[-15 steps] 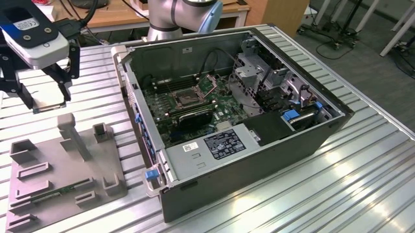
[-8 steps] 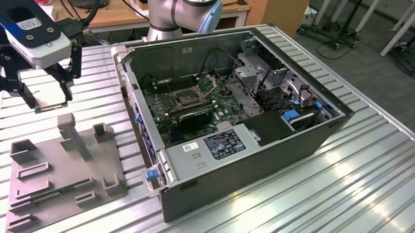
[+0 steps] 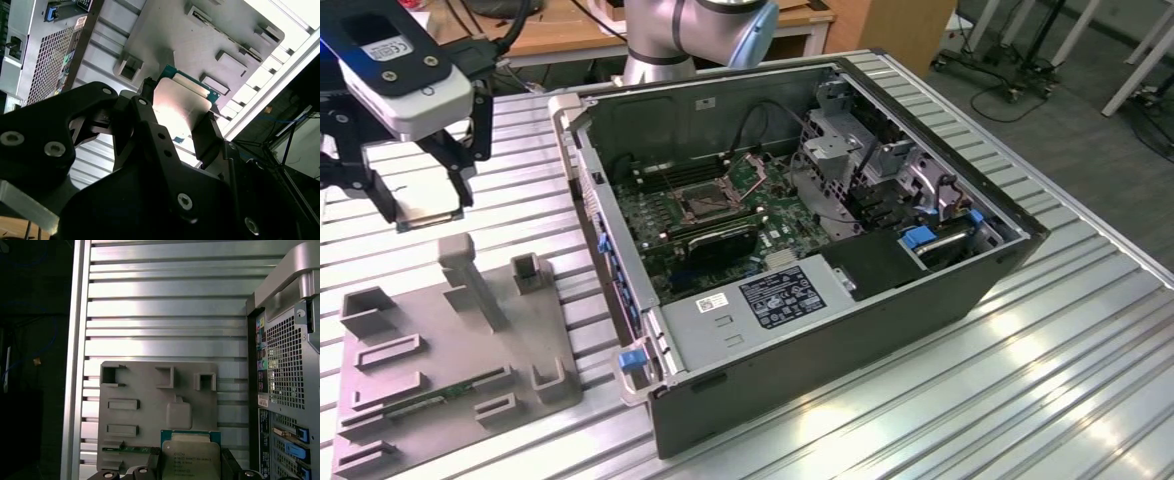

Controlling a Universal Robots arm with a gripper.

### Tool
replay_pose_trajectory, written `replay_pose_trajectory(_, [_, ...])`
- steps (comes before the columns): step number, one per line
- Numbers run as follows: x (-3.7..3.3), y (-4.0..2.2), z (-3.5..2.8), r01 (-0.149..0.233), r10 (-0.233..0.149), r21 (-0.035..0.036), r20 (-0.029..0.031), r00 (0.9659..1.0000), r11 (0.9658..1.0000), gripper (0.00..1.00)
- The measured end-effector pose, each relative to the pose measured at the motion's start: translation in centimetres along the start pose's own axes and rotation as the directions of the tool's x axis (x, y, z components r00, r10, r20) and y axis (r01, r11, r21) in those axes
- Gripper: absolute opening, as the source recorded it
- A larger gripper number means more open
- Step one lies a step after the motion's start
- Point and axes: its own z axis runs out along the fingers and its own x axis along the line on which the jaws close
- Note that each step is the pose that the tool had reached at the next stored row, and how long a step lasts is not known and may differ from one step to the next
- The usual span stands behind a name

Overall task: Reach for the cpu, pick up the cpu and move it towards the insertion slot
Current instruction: 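Pick up the cpu and move it towards the insertion slot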

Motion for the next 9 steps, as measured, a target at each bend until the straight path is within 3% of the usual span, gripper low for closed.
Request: replay_pose_trajectory(9, [-0.48,0.0,0.0,0.0,0.0,0.0,0.0,1.0,1.0,0.55])
